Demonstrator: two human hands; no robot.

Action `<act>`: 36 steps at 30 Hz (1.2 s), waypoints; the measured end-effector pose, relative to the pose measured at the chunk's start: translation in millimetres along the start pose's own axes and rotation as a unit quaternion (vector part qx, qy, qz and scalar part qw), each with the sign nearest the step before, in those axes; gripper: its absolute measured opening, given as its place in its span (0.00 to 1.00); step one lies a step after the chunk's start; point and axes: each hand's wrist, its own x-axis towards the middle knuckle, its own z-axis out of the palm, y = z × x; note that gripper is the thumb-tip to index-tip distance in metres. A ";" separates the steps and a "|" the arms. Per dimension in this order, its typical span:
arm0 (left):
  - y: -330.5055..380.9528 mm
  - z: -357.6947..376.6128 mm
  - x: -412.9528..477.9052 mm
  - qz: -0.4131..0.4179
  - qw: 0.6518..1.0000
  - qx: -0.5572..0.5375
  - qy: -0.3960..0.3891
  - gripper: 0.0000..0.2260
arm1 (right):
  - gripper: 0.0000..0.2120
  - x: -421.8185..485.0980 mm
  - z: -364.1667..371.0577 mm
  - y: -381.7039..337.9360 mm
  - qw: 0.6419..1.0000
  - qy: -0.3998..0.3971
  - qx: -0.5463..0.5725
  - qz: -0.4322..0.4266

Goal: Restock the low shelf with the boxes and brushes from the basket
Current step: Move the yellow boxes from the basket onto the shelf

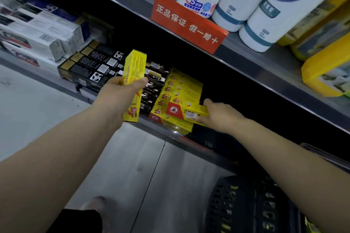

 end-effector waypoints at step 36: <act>-20.7 20.0 -0.1 0.188 0.913 0.351 -0.084 0.33 | 0.38 -5.1 -20.8 -48.7 0.923 0.265 0.097 -0.262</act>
